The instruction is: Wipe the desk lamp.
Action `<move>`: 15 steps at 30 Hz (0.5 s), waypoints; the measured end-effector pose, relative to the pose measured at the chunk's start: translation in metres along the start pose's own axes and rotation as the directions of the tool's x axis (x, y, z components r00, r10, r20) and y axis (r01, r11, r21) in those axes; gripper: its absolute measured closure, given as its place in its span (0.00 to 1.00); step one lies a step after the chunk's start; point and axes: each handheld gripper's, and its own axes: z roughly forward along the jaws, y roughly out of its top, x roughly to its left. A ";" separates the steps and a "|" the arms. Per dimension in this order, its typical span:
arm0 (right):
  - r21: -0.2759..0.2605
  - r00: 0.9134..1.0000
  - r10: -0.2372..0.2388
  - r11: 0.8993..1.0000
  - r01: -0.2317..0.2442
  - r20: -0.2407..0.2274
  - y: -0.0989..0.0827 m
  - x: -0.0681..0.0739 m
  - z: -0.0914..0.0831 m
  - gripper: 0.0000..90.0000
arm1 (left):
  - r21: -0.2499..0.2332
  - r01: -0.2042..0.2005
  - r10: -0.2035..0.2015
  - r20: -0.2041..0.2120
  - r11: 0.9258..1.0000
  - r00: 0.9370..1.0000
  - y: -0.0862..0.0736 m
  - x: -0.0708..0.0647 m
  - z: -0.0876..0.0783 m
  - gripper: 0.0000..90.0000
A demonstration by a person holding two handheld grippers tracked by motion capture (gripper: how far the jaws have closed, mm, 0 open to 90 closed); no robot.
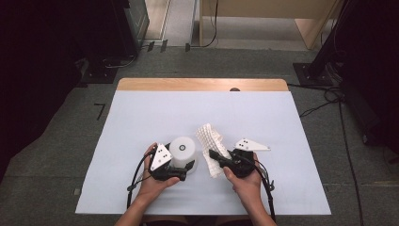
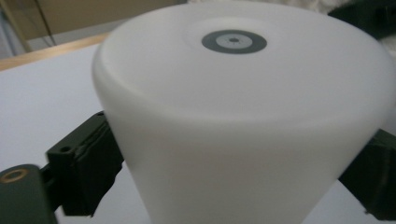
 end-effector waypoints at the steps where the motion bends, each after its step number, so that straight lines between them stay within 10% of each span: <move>1: 0.006 1.000 0.007 1.000 -0.007 0.008 -0.001 -0.002 0.000 0.82 | -0.006 0.007 -0.007 0.001 1.000 1.000 0.001 0.001 -0.002 0.04; 8: 0.040 0.999 0.009 0.999 -0.011 0.036 -0.009 -0.009 0.008 0.81 | -0.057 0.085 -0.091 -0.103 0.995 0.991 0.003 -0.014 -0.008 0.03; 9: 0.058 0.999 0.015 0.998 -0.018 0.043 -0.014 -0.010 0.012 0.81 | -0.051 0.120 -0.127 -0.178 0.991 0.976 0.002 -0.027 -0.005 0.03; 11: 0.070 0.999 0.015 0.997 -0.018 0.045 -0.017 -0.010 0.015 0.81 | -0.039 0.111 -0.117 -0.225 0.993 0.967 0.004 -0.035 0.000 0.03; 15: 0.088 0.999 0.013 0.996 -0.017 0.041 -0.021 -0.008 0.021 0.81 | -0.044 0.117 -0.124 -0.244 0.992 0.962 0.005 -0.035 0.003 0.07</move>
